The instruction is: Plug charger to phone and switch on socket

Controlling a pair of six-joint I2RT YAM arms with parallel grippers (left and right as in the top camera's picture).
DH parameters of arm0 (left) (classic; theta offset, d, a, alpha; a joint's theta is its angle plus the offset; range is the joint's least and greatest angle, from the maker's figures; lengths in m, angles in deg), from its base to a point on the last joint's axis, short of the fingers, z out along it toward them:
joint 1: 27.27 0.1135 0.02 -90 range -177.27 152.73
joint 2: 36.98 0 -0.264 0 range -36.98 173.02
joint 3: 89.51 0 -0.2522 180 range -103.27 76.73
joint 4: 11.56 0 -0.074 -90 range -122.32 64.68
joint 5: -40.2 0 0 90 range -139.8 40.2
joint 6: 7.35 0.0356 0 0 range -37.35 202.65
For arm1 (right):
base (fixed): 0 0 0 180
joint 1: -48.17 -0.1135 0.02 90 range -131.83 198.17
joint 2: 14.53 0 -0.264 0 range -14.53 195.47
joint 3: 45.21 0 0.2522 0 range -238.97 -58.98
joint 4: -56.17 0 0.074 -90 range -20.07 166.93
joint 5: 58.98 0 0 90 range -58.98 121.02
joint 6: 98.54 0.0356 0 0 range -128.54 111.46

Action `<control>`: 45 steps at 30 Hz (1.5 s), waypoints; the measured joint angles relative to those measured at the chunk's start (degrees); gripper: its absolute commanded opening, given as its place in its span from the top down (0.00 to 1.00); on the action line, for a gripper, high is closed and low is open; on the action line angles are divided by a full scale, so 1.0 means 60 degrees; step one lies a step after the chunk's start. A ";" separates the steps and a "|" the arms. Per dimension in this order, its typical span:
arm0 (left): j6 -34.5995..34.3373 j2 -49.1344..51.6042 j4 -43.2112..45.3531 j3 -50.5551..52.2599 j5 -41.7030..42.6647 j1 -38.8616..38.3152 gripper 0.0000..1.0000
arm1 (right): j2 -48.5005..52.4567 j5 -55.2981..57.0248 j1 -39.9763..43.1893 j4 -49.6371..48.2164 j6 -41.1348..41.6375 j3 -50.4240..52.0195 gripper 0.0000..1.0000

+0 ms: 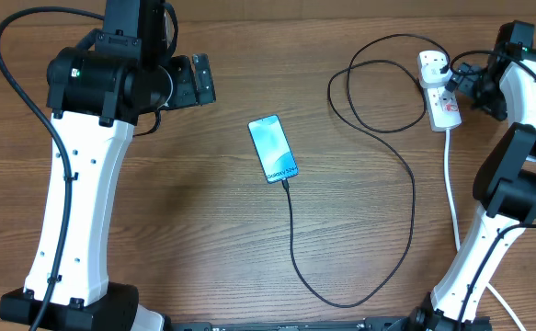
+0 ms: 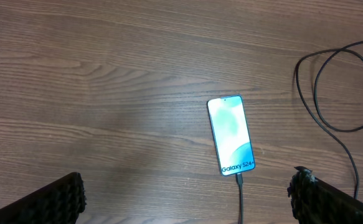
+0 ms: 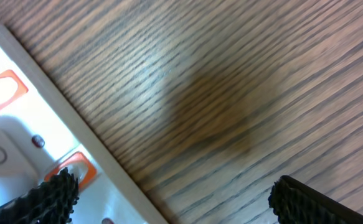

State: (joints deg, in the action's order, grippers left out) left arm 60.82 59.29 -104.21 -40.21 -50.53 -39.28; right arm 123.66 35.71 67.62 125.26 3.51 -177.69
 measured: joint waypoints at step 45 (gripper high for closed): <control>0.0000 0.0000 -0.0029 0.0000 0.0000 0.0000 0.00 | 0.0066 0.0007 0.0004 -0.0146 -0.0015 -0.0011 0.00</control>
State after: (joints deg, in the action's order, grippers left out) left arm 60.82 59.29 -104.38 -40.21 -50.53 -39.28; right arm 124.05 35.75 67.64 124.39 3.42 -177.76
